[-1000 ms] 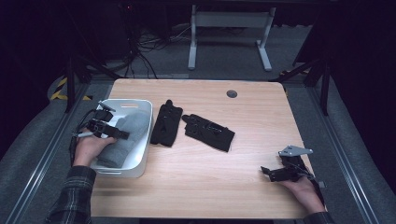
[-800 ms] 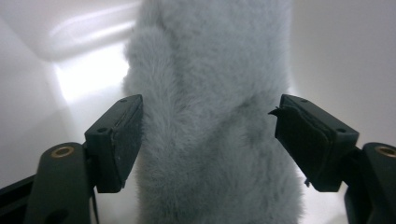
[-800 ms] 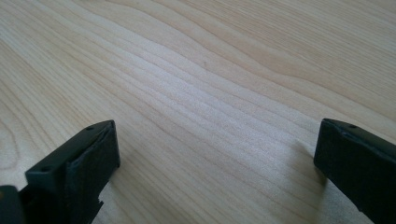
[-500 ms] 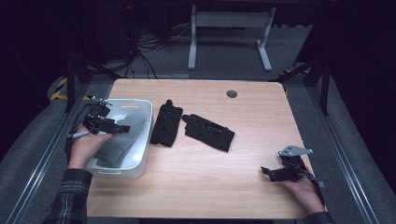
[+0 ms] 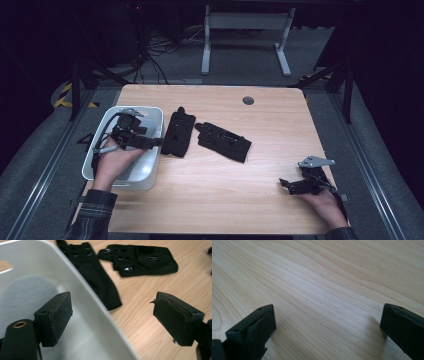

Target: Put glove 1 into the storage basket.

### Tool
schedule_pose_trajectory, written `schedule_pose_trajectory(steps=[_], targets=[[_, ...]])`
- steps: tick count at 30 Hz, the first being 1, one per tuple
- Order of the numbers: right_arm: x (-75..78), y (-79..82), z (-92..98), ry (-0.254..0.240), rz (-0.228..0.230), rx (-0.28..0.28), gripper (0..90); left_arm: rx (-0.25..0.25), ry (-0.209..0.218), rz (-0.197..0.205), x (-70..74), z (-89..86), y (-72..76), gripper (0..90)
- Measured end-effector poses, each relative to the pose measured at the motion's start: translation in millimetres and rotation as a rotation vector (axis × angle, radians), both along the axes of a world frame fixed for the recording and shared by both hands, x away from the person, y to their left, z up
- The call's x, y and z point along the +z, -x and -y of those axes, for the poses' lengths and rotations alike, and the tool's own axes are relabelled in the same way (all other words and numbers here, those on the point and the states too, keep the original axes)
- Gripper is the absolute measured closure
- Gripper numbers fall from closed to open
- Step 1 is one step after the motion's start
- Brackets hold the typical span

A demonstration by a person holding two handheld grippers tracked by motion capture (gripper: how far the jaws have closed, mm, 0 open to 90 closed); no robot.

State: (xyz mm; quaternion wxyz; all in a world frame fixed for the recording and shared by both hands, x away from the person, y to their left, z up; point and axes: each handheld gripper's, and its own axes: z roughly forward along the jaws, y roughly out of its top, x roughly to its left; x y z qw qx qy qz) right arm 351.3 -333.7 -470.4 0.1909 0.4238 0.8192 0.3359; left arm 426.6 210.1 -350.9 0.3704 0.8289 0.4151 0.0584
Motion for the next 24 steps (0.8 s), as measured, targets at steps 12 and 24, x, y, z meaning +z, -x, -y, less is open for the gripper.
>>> schedule_pose_trajectory(steps=[12,24], targets=[[0.0,0.4,0.1,0.001,0.001,0.000,0.5,-0.133,0.017,0.040,-16.8,69.7,19.6,14.8],[7.3,3.2,-1.6,0.005,-0.004,0.062,18.4,-0.192,-0.070,0.098,-56.0,103.9,44.8,14.9]])
